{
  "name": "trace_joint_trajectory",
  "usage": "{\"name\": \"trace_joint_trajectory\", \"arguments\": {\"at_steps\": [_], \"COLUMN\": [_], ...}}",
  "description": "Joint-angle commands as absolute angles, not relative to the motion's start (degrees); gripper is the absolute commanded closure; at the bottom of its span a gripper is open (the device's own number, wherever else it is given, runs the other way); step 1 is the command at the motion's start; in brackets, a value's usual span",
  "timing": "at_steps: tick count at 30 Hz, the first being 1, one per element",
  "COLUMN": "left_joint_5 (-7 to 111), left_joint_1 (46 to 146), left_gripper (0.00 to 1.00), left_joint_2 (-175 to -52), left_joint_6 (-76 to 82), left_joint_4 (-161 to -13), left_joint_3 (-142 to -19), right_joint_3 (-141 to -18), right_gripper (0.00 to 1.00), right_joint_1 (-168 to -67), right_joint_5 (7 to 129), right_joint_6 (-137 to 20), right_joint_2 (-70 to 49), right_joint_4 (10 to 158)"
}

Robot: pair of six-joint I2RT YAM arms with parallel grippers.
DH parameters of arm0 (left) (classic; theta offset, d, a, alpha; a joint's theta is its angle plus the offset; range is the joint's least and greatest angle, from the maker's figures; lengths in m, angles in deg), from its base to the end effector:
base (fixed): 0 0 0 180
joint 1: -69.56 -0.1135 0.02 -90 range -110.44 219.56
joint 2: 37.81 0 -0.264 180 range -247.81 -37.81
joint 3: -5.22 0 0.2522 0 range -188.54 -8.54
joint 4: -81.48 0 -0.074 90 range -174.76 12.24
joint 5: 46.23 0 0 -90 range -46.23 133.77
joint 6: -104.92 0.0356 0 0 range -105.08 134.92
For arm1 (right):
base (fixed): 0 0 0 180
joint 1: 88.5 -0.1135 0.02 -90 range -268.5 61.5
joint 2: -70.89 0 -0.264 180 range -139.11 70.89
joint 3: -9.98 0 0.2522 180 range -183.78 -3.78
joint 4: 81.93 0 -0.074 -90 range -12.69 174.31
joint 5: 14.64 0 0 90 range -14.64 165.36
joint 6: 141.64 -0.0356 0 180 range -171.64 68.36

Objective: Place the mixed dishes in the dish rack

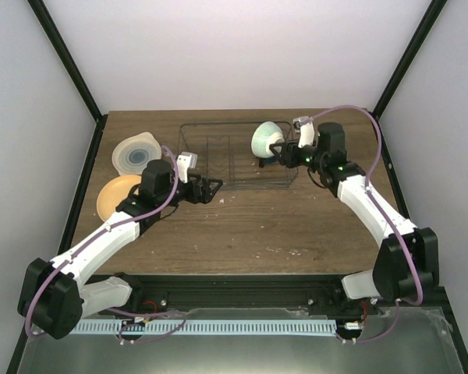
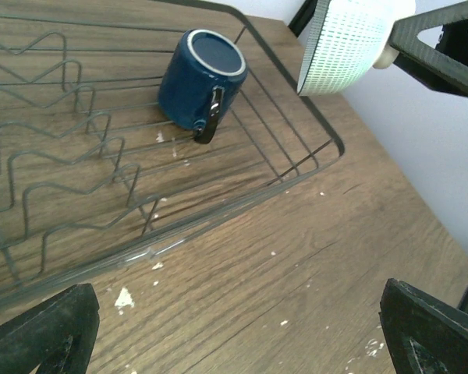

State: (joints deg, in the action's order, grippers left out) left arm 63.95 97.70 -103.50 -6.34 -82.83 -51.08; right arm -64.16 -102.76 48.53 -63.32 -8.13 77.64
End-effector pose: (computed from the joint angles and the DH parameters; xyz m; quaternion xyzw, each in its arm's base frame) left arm 0.2212 -0.1322 0.2674 0.1437 0.8236 -0.3551 0.4183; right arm 0.3029 0.0936 0.3060 -0.1426 0.8188 0.3078 0.4631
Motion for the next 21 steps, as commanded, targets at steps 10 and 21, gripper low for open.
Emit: {"name": "trace_joint_trajectory", "arguments": {"at_steps": [10, 21], "left_joint_5": [54.5, 55.34], "left_joint_1": [97.45, 97.4], "left_gripper": [0.0, 0.0], "left_joint_2": [-97.44, -97.97], "left_joint_6": [0.55, 0.33], "left_joint_4": [-71.69, -73.28], "left_joint_3": [-51.14, -49.73], "right_joint_3": [-72.99, -78.32], "right_gripper": [0.65, 0.65], "right_joint_1": [-102.47, -103.78], "right_joint_5": [55.68, 61.66], "right_joint_6": [-59.99, -56.52], "right_joint_2": [-15.02, -19.56], "right_joint_4": [62.44, 54.26]}}
